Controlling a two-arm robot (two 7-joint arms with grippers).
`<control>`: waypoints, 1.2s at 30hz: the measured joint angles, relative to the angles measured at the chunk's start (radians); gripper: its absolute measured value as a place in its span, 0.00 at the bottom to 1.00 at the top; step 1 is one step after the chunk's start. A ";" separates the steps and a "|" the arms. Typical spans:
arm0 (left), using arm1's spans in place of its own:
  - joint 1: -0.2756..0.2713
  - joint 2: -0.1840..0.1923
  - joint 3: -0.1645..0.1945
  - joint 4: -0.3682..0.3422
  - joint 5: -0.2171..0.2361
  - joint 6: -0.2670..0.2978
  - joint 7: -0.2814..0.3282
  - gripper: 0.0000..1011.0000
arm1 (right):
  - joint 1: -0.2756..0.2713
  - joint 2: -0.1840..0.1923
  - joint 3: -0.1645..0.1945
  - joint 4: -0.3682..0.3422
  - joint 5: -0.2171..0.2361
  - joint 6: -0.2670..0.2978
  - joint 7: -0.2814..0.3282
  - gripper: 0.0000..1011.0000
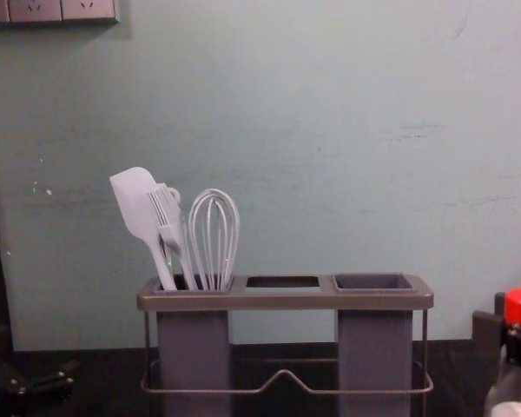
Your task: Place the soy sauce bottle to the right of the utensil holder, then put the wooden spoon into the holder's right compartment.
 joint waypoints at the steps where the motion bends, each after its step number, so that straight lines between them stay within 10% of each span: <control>1: 0.000 0.000 0.000 0.000 0.000 0.000 0.000 0.99 | 0.005 -0.002 0.002 0.006 0.000 0.002 0.004 0.38; 36: 0.000 0.000 0.000 0.000 0.000 0.000 0.000 0.99 | 0.230 -0.135 -0.021 0.289 -0.021 -0.001 0.052 0.38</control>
